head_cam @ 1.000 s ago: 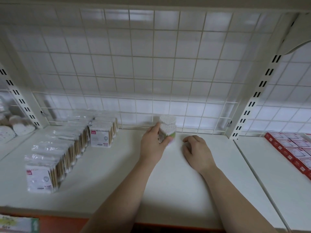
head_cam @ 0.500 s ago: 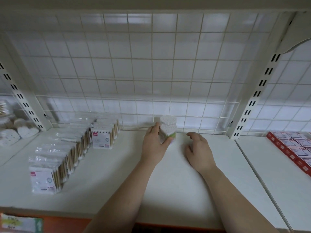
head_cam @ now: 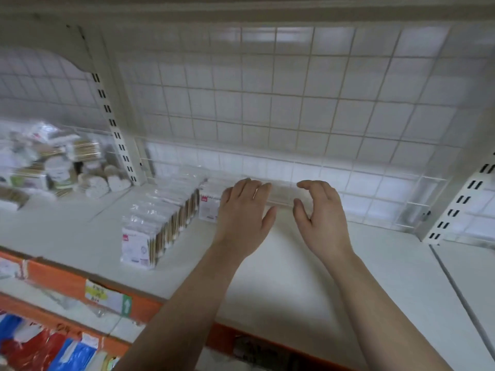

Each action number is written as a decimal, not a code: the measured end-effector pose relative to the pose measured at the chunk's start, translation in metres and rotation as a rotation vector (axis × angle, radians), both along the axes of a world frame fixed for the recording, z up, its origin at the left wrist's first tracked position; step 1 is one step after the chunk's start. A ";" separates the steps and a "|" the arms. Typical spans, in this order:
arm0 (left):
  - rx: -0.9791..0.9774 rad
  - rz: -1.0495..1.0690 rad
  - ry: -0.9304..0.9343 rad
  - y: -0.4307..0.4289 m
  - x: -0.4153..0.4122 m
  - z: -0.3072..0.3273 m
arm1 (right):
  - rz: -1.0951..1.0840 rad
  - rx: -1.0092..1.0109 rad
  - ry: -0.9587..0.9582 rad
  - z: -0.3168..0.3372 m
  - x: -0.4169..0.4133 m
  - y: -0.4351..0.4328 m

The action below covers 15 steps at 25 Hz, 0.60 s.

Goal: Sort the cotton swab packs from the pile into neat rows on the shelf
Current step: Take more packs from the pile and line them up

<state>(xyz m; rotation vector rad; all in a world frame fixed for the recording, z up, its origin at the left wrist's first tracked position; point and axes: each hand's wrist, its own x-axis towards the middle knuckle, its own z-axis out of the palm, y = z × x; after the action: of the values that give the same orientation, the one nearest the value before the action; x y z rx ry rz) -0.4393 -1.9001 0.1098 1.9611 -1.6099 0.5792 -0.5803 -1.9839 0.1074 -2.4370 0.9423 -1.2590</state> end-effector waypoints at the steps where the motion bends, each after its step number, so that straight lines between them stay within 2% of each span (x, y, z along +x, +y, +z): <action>1: -0.007 0.039 -0.014 0.011 0.011 0.003 | 0.035 -0.006 -0.008 0.006 0.013 0.006; 9: -0.063 0.279 0.029 0.105 0.109 0.026 | 0.225 -0.017 -0.018 0.036 0.108 0.064; 15: -0.081 0.314 0.069 0.158 0.205 0.022 | 0.286 0.029 -0.038 0.057 0.199 0.122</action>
<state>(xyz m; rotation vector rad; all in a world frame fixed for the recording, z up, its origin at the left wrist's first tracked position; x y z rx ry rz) -0.2344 -1.7424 0.1317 2.1628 -1.2253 0.6777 -0.3817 -1.8622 0.1645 -2.4100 0.5711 -1.1755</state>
